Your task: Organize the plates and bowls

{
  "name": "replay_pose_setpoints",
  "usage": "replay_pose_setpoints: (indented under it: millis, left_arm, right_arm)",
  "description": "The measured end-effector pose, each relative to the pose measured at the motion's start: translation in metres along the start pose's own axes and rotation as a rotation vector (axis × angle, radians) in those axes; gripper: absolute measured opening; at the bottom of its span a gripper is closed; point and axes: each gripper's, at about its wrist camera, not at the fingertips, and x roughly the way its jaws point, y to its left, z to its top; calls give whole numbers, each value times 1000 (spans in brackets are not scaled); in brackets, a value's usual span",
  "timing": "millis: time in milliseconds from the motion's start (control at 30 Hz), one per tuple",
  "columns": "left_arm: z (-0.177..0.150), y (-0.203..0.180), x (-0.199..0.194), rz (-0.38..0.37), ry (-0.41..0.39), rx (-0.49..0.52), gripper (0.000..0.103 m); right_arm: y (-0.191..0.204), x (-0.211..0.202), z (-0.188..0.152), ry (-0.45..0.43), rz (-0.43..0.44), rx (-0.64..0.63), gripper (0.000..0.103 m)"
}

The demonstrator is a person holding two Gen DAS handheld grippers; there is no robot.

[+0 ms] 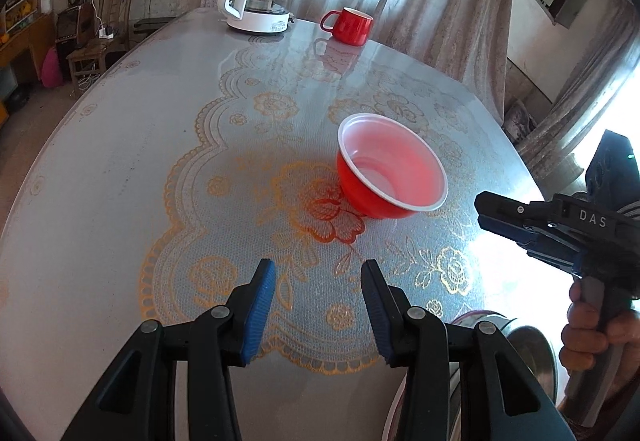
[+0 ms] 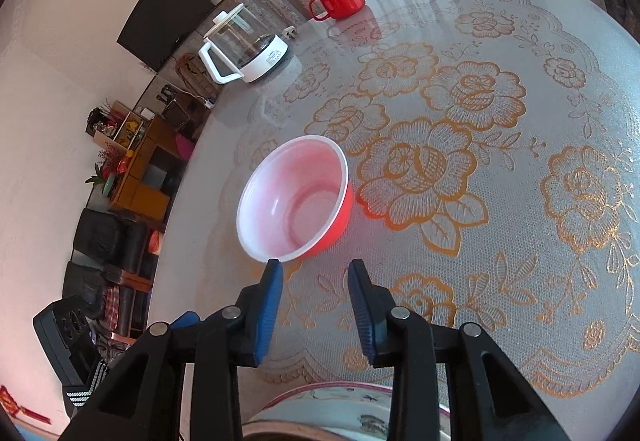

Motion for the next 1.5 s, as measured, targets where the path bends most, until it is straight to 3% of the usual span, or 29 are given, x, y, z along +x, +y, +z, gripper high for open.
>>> replay_pose_setpoints:
  millis: [267, 533, 700, 733, 800, 833, 1233, 1500]
  left_arm:
    - [31, -5, 11, -31, -36, -17, 43]
    - [55, -8, 38, -16, -22, -34, 34]
    - [66, -12, 52, -43, -17, -43, 31]
    - [68, -14, 56, -40, -11, -43, 26]
    - [68, -16, 63, -47, 14, -35, 15]
    - [66, -17, 65, -53, 24, -33, 14]
    - [45, -18, 52, -88, 91, -54, 13]
    - [34, -25, 35, -97, 84, -26, 14]
  right_arm:
    - [-11, 16, 19, -13, -1, 77, 30]
    - [-11, 34, 29, 4, -20, 83, 30]
    - [-9, 42, 30, 15, -31, 64, 18]
    - [-8, 43, 30, 18, -31, 59, 17]
    - [-7, 45, 30, 23, -33, 52, 15]
    - [-7, 45, 29, 24, -32, 50, 14]
    - [-4, 42, 23, 49, -18, 37, 14]
    - [-1, 35, 16, 80, -20, 16, 16]
